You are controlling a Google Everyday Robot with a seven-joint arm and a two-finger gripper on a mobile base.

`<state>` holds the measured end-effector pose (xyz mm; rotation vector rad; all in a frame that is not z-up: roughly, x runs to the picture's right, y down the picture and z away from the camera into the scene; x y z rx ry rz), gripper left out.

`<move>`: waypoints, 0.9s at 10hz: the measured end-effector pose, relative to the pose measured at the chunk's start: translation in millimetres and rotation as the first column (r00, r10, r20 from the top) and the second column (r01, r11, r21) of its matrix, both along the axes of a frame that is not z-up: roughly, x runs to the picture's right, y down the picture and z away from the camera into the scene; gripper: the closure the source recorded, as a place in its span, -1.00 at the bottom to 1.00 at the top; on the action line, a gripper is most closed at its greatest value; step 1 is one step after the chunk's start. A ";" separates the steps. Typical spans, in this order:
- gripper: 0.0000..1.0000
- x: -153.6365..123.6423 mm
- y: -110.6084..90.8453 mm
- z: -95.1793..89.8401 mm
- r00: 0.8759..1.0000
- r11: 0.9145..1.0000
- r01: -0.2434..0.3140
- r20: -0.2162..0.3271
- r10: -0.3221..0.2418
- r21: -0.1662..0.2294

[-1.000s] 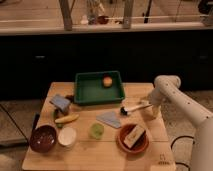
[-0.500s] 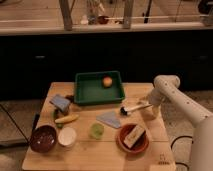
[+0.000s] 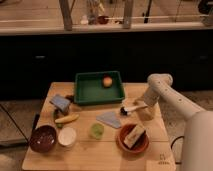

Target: Place brush in plastic cup

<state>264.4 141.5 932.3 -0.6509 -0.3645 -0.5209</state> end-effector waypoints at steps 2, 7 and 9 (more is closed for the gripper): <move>-0.01 -1.9 0.5 -3.0 1.000 1.000 0.010 0.001 -0.010 0.000; 0.97 -4.2 -5.7 -9.3 1.000 1.000 0.014 0.004 -0.014 0.004; 1.00 -9.3 -6.3 -13.0 1.000 1.000 0.029 -0.010 -0.029 -0.012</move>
